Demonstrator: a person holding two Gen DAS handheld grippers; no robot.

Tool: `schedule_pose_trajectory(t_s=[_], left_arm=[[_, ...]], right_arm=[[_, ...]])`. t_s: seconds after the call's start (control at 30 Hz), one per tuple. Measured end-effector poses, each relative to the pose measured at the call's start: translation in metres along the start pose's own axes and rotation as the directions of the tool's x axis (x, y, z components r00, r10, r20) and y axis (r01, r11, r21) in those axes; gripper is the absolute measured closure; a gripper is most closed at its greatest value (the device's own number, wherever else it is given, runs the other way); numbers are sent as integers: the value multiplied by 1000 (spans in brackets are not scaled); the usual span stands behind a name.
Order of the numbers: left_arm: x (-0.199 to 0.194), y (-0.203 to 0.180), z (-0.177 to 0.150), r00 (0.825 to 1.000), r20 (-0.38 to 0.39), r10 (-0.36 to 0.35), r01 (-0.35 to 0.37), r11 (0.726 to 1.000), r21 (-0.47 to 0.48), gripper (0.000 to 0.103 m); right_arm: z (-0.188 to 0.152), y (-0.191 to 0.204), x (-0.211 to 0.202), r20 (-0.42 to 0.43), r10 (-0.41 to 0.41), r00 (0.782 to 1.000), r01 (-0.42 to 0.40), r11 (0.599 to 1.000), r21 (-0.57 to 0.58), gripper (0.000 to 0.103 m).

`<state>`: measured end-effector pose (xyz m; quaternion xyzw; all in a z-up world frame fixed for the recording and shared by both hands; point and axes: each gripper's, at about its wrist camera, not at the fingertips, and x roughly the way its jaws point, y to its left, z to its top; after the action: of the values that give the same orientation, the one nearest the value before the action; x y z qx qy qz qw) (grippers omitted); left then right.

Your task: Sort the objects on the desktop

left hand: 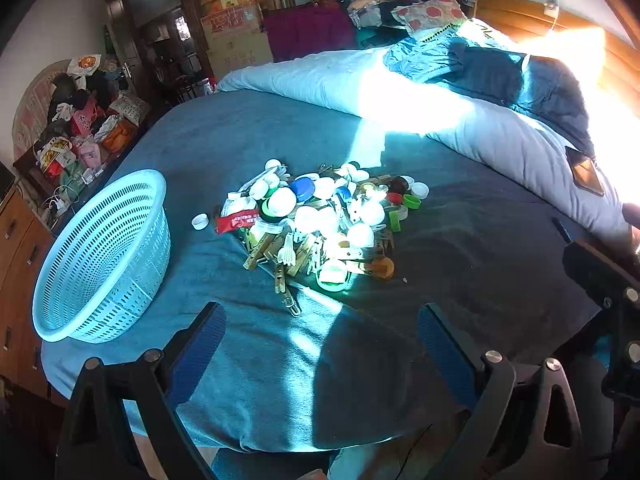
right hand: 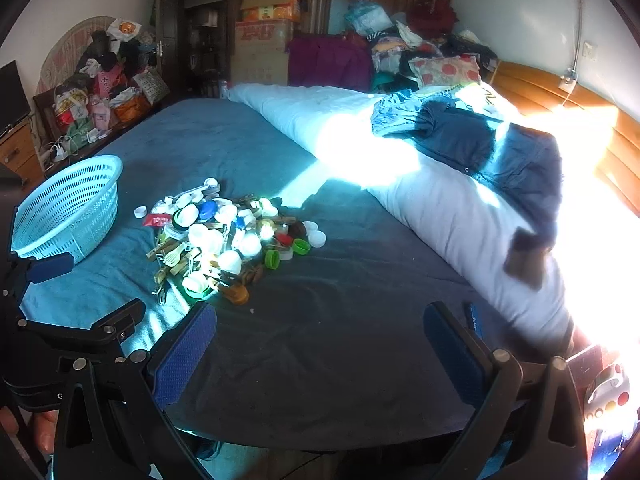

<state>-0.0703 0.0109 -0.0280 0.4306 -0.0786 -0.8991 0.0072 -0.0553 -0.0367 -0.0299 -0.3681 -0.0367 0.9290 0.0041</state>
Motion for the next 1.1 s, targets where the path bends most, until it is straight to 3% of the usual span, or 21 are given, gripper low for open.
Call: schedule_pose_trajectory(t_s=[0.37, 0.73, 1.1], left_arm=[[5, -48, 15, 999, 29, -26, 24, 998, 49, 5], [17, -104, 39, 992, 56, -111, 106, 990, 89, 5], [43, -146, 53, 987, -23, -158, 160, 978, 135, 5]], right_arm=[[-14, -46, 17, -58, -38, 998, 41, 997, 65, 0], [-19, -102, 21, -84, -112, 990, 122, 986, 117, 0], [-22, -137, 34, -128, -179, 975, 196, 971, 137, 0]])
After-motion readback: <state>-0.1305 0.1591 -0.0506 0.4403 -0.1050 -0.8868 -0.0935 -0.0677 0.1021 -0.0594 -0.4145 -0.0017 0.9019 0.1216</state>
